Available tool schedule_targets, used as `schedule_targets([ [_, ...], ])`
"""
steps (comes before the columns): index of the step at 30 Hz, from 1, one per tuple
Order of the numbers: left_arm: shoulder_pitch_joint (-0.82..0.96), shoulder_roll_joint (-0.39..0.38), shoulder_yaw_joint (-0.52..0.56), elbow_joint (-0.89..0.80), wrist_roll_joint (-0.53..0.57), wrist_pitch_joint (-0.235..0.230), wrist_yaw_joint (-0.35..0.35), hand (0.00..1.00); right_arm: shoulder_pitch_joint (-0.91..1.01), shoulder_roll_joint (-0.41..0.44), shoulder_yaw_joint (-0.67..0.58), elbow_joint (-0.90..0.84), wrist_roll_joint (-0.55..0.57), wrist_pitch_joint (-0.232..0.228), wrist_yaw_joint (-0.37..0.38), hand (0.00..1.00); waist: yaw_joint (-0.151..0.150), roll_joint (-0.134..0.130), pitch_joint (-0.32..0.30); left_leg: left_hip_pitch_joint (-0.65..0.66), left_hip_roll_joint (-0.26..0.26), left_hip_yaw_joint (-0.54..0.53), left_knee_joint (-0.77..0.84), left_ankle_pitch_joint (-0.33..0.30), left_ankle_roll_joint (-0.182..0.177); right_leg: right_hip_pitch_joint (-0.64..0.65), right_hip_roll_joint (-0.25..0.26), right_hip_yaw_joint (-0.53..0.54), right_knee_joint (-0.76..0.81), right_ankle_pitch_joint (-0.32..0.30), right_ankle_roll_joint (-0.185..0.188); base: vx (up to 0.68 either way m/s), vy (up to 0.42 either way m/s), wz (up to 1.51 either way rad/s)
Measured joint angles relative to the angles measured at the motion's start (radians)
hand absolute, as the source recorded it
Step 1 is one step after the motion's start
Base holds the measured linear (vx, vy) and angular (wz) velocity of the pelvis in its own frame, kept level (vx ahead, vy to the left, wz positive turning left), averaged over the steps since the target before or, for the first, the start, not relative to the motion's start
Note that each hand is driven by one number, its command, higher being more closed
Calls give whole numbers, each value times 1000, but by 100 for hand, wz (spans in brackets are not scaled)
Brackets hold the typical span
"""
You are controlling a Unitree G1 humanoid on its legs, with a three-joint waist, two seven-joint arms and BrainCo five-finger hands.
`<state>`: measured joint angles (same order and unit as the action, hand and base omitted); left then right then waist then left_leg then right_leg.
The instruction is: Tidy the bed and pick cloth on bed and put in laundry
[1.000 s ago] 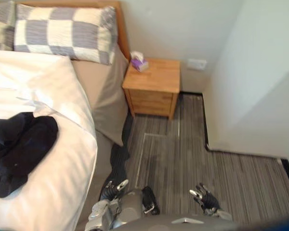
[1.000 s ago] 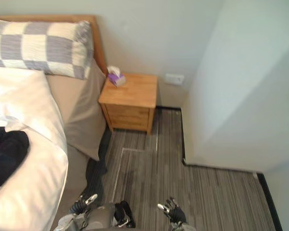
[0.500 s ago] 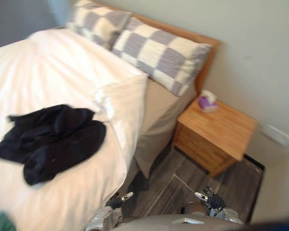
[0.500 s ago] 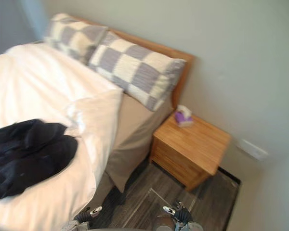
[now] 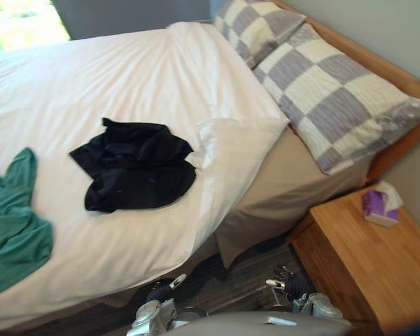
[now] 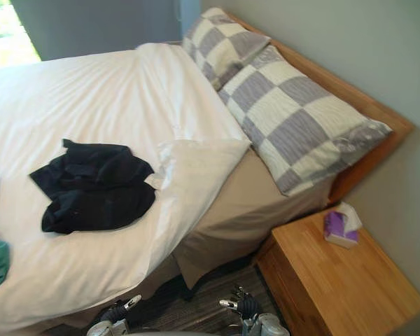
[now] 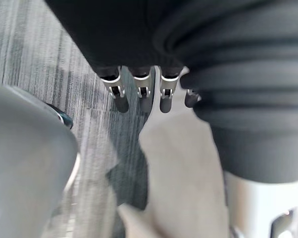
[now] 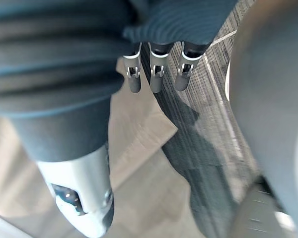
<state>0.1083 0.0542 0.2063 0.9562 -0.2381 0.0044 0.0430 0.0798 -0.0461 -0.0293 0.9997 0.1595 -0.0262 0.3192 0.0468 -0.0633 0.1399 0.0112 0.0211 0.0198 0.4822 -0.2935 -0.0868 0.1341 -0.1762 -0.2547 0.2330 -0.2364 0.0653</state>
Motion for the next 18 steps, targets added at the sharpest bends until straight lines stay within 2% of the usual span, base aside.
schedule_targets([
  [1, -1, -6, -3, -1, 14, -11, 0, 0, 0, -12, -2, 3, 22, 10, -1, 0, -5, 18, 0, -41, 58, 127, -1, 4, 8, 21, 6, -40, -6, 0, 1, 21, -17, 120],
  [2, -3, -10, -18, 2, 27, -14, -1, 0, -4, -30, -8, 20, 45, 13, -11, 0, -11, 35, -8, -50, 77, 213, -34, 14, 35, 33, 15, -68, -3, 1, 11, 32, -8, 117],
  [3, -3, -9, -31, 6, 34, -16, -1, 0, -4, -34, -8, 29, 60, 19, -15, 0, -12, 35, -12, -37, 68, 224, -72, 23, 47, 34, 8, -67, -4, 6, 15, 53, 63, 98],
  [5, 2, 22, -60, 8, 36, -32, -4, 0, -6, -14, -7, 44, 107, 20, -25, 0, -5, 7, -25, 45, 8, 211, -277, 84, 79, 30, -17, -61, -8, 17, 25, 59, 92, 68],
  [7, 6, 42, -80, 13, 47, -32, -7, 0, -5, 3, -29, 62, 125, 20, -34, 0, -10, -10, -36, 83, -19, 186, -383, 155, 74, 34, -26, -61, -11, 38, 26, 57, 35, 45],
  [10, 12, 50, -95, 32, 75, -38, -39, 0, -2, 1, -51, 80, 154, 23, -60, 0, -36, -6, -40, 133, -24, 159, -488, 213, 75, 57, -14, -61, -28, 64, 31, 39, -19, 29],
  [14, 7, 60, -139, 46, 77, -30, -46, 0, 3, -1, -82, 89, 225, 41, -99, 0, -48, -7, -42, 147, -18, 157, -525, 247, 69, 71, 0, -59, -49, 81, 25, -4, -83, 4],
  [16, -1, 64, -157, 48, 91, -9, -46, 0, 6, -1, -94, 92, 331, 45, -155, 0, -58, -4, -40, 150, -14, 159, -558, 279, 67, 67, 8, -58, -66, 95, 24, -36, -79, 0],
  [18, -6, 59, -166, 48, 104, -6, -46, 0, 7, 0, -124, 102, 390, 45, -203, 0, -58, 2, -37, 159, -6, 165, -579, 291, 66, 67, 20, -45, -83, 108, 22, -54, -58, -14],
])
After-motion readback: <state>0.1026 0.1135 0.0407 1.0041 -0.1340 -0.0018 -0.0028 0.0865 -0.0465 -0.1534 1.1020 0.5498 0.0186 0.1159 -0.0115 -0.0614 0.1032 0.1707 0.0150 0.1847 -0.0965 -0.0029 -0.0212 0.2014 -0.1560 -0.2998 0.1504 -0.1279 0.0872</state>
